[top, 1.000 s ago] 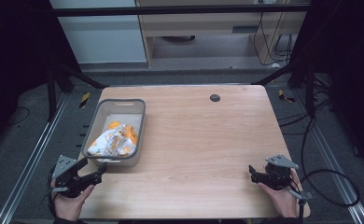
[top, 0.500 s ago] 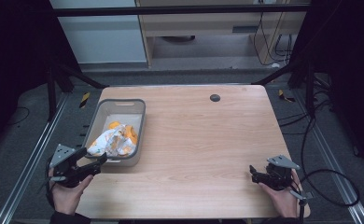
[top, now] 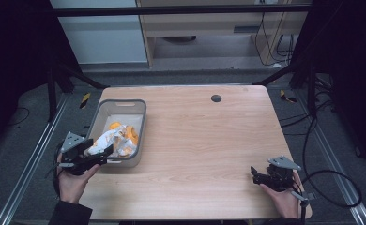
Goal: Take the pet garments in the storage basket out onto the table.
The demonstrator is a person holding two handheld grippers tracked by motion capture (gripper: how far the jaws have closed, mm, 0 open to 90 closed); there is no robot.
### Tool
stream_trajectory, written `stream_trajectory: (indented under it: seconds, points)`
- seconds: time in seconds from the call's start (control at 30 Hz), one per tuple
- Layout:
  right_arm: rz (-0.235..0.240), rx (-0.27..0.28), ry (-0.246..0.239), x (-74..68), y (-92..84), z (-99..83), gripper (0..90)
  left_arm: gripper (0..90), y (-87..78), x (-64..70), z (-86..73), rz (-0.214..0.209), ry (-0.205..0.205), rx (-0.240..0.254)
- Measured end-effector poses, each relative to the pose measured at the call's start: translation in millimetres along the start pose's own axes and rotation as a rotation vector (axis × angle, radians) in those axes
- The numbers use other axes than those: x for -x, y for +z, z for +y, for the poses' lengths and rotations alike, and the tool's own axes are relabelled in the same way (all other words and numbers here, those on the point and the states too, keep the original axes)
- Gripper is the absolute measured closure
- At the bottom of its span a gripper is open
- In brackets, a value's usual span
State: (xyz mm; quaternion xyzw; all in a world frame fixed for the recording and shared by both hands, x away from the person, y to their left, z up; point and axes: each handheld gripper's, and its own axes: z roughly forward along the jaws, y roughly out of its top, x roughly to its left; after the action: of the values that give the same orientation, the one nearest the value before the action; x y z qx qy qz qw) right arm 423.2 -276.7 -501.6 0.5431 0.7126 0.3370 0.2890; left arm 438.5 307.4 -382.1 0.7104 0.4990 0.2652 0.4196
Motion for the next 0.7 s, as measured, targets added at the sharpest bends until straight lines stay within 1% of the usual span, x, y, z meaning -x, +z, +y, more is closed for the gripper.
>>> stream_trajectory:
  seconds: [0.13, 0.23, 0.3, 0.43, 0.6, 0.7]
  points:
    - [0.002, 0.002, 0.004, -0.7, -0.5, -0.2, 11.5, 19.0, 3.8, -1.4, 7.0, -0.001, 0.009, -0.004]
    - [0.004, 0.002, 0.003, -0.6, -0.3, 0.1, 11.5, 18.9, 8.7, -3.0, 12.6, 0.007, 0.022, -0.022]
    - [0.008, -0.002, 0.005, -0.8, -0.1, 0.1, 11.4, 18.9, 12.1, -3.4, 15.7, 0.01, 0.023, -0.036]
    - [0.007, 0.004, 0.003, -0.6, -0.4, 0.6, 11.3, 18.7, 18.7, -4.4, 20.6, 0.008, 0.034, -0.059]
    - [0.009, 0.006, 0.004, 0.1, -0.4, 0.8, 11.3, 18.7, 25.6, -5.8, 25.5, 0.005, 0.028, -0.086]
    - [0.011, 0.005, 0.009, -0.5, -0.6, 1.1, 11.3, 18.7, 28.0, -6.5, 29.2, 0.014, 0.033, -0.097]
